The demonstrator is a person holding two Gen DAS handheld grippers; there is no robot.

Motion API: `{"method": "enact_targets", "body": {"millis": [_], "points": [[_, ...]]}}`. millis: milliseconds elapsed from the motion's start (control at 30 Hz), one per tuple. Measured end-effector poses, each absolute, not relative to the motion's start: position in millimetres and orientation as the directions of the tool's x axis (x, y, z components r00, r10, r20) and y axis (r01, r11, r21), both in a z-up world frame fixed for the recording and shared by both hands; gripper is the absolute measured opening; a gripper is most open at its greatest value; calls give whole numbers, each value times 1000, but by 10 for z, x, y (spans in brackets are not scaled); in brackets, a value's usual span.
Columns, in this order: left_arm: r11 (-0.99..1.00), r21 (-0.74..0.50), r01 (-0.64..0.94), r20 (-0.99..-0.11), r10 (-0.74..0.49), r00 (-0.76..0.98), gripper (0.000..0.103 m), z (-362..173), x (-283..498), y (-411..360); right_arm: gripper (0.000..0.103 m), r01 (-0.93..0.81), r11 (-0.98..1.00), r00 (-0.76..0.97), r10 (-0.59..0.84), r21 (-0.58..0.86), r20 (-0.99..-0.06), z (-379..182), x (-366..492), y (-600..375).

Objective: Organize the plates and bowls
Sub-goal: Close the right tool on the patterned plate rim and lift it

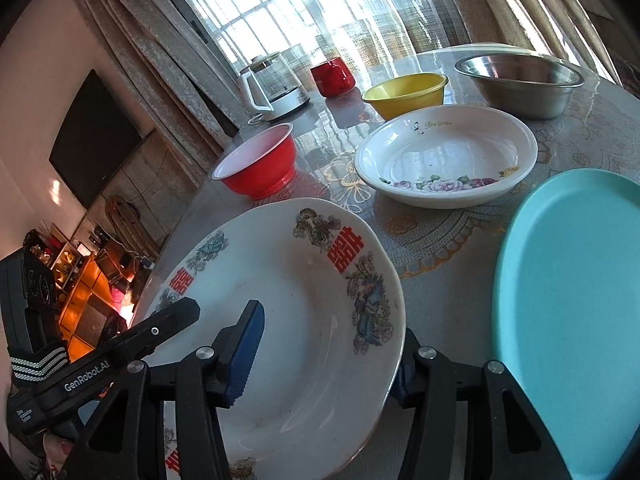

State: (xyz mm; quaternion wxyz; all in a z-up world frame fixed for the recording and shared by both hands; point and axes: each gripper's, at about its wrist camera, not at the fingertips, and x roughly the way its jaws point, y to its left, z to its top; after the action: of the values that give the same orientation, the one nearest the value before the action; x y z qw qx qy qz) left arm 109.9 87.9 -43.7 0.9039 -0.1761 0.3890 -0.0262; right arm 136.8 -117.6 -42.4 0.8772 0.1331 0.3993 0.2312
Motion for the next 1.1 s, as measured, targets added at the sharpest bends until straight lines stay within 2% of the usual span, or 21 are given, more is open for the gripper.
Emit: {"method": "enact_targets", "body": {"millis": [233,367,567,733,933,1100], "points": [[922,-383,-61,-676,-235,699,42,-444,1057,901,55,-303,845,575,531,442,-622,-445,1363,-1206],[915,-402,-40,-653,-255,713,42,-412,1030,901,46,-281,837,581,538,470,-610,-457,1368,-1274],[906,-421,-37,-633,-264,728,42,-389,1007,930,44,-310,821,590,561,479,-581,-427,1326,-1280],[909,-417,-24,-627,-268,731,42,-373,1001,896,39,-317,816,594,568,484,-569,-424,1317,-1293],[915,-403,26,-637,-301,709,42,-371,1001,791,34,-300,841,615,531,450,-583,-410,1282,-1324],[919,-387,82,-658,-337,674,42,-395,1016,672,34,-318,882,649,470,348,-598,-347,1195,-1307]]}}
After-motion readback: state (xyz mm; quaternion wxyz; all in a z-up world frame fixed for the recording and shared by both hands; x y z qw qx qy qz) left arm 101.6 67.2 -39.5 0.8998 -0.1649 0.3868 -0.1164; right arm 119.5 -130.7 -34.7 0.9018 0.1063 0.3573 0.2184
